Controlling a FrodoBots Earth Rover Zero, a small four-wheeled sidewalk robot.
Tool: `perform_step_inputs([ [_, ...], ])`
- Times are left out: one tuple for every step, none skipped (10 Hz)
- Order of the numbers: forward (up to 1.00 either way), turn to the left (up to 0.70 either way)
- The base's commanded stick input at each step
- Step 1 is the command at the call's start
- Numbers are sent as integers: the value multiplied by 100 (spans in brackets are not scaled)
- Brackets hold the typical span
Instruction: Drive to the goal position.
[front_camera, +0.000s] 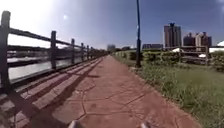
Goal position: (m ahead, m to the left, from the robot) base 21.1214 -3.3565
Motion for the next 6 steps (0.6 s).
perform_step_inputs([
  [50,3],
  [50,8],
  [50,5],
  [50,0],
  [50,0],
  [50,0],
])
